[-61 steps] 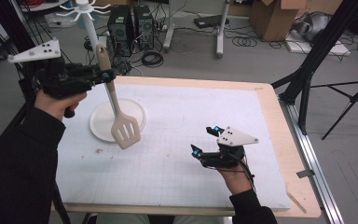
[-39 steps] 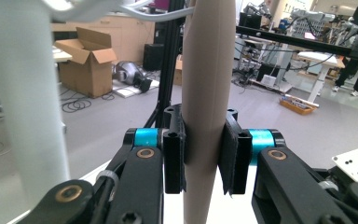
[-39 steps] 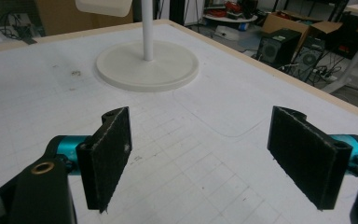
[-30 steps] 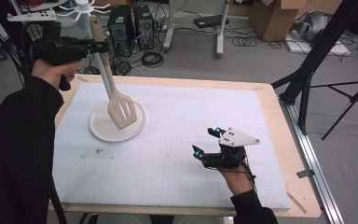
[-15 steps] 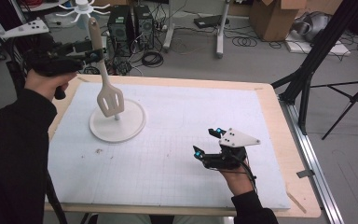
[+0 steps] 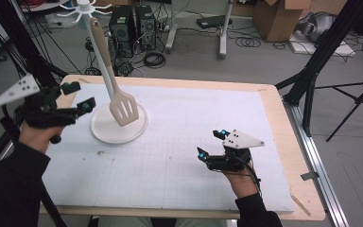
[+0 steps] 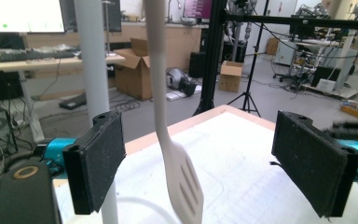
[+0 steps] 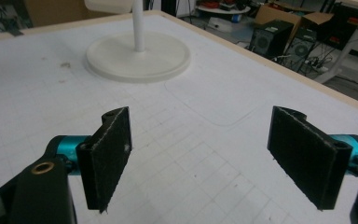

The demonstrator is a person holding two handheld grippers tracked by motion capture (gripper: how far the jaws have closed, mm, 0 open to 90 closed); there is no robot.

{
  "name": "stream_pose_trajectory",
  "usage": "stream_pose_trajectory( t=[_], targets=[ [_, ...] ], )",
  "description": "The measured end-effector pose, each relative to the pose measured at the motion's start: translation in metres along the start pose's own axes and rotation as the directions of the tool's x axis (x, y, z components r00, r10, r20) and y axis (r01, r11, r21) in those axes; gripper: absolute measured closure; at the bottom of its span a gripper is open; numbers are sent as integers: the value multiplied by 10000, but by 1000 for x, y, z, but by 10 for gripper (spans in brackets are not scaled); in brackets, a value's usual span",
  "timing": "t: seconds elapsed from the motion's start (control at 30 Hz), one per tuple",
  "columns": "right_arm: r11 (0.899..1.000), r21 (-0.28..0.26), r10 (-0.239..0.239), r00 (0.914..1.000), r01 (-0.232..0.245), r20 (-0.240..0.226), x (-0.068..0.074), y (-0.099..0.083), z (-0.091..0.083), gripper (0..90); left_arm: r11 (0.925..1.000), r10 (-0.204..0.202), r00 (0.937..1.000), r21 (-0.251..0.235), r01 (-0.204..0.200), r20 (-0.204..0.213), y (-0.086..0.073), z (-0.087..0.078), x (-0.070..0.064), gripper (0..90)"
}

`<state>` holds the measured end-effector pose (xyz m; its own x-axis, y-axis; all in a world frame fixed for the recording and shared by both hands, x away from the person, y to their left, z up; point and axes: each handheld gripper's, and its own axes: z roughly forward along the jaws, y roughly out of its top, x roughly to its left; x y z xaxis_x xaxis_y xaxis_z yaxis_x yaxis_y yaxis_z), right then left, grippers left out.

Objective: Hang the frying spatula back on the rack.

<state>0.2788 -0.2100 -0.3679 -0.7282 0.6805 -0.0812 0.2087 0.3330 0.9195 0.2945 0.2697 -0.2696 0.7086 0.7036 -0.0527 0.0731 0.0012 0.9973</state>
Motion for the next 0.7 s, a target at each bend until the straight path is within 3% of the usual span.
stream_pose_trajectory(
  t=[0.07,0.23,0.3,0.57,0.7],
  targets=[
    [9998,138,-116,9999,115,55,1,-1,0,205,9998,-109,9999,-165,108,-52,-18,-9,-8,175],
    [9948,679,-775,9969,766,107,2,-10,-4,192,10000,-52,10000,-53,52,29,-57,-23,-24,176],
    [9947,682,-782,9967,767,202,1,-16,-7,186,10000,-22,10000,-28,22,50,-73,-27,-32,177],
    [9994,349,-91,9994,80,337,-8,-34,-17,170,9972,-20,10000,748,25,-72,-120,-22,-44,179],
    [9999,76,84,9989,-88,464,-10,-37,-22,170,9966,25,9995,820,1,-317,-139,-18,-45,187]
  ],
)
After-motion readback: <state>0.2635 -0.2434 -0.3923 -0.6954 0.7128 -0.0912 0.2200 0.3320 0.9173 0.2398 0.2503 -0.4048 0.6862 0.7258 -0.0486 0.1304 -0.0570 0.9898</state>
